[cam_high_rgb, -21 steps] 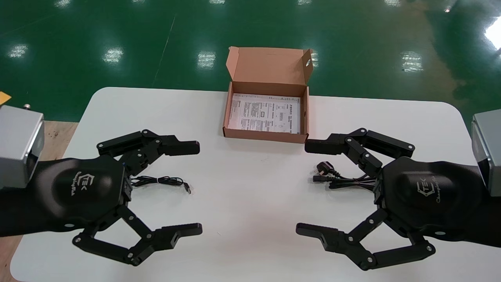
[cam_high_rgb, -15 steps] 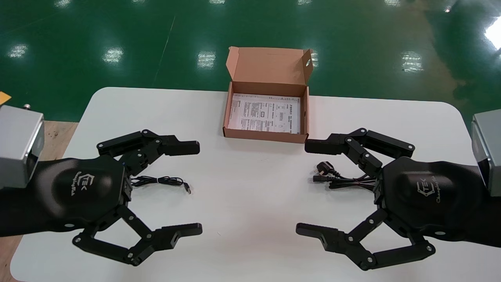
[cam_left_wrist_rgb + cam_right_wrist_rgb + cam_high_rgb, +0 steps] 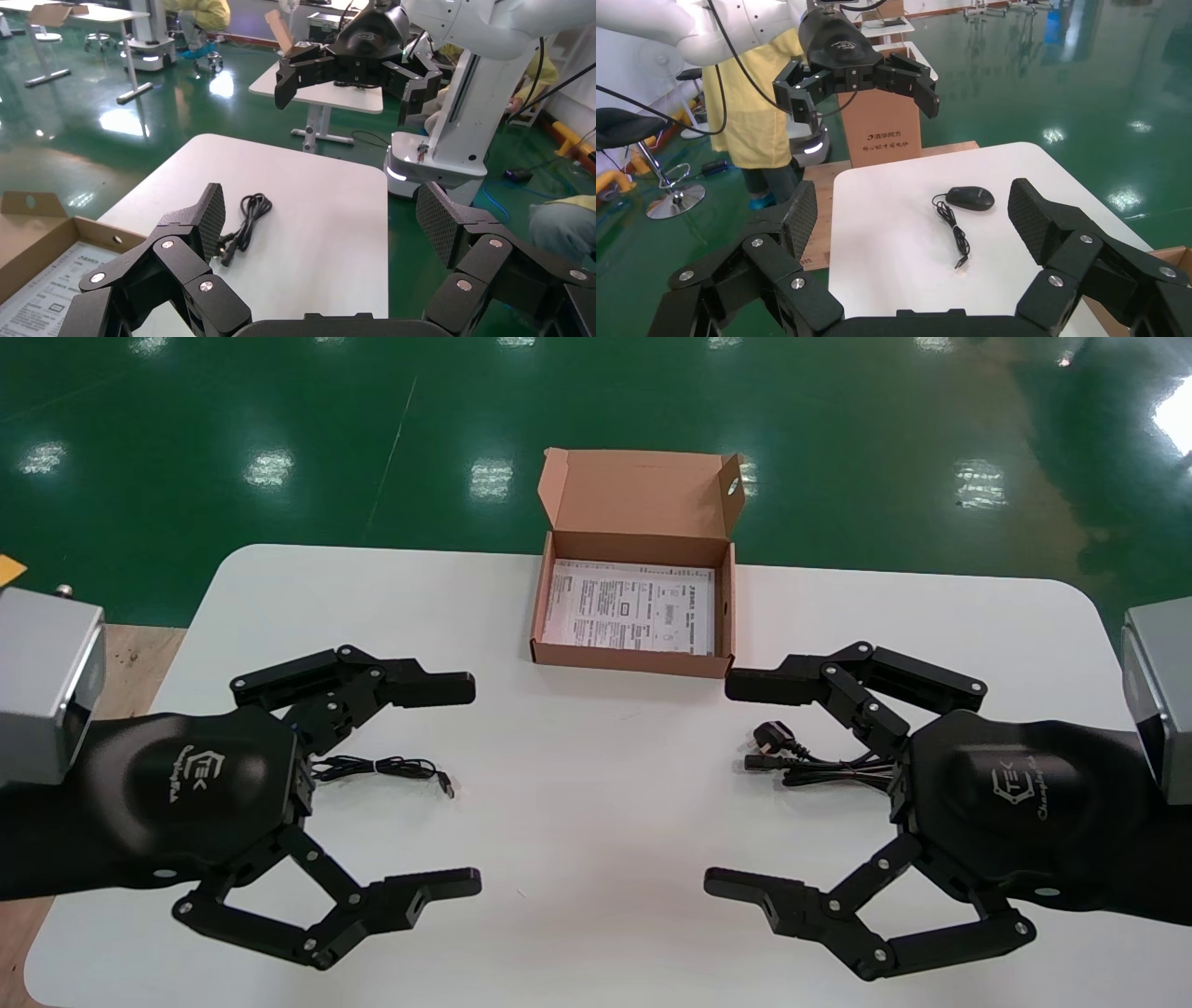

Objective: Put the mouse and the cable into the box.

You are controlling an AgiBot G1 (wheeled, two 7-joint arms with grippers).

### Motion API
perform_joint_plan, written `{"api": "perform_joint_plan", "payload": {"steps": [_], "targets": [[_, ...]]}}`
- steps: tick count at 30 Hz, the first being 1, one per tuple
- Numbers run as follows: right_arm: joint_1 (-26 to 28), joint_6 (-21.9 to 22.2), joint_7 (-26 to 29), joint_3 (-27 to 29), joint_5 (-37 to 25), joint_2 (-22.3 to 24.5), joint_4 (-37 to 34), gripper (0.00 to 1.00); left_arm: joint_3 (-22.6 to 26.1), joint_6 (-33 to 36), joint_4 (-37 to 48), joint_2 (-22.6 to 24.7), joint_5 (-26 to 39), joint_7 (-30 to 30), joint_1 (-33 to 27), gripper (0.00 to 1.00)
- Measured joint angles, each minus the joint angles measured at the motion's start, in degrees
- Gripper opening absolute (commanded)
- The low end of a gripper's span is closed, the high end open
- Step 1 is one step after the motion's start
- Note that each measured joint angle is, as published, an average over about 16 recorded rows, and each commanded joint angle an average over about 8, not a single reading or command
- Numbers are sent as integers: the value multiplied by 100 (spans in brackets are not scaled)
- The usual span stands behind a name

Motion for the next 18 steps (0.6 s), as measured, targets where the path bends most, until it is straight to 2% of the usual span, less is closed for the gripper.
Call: {"api": "perform_joint_plan", "payload": {"steps": [4,9,13,18], "targets": [[216,-64,-509,-79,-527,11,-60,100,373,127,5,-18,678,-96,-455,100],[612,-165,-1454,-304,-1523,-40,-363,100,1059,284,223,90,1819,-122,-1225,100],[982,-226,-2253,-578,-2373,-191,-923,100,1649,302,762,357,2727,37,-1877,100],[1463,-245,-3175,-949,-3275,-488,-1905,100,2225,186,1832,871,3592,541,-2480,100]]}}
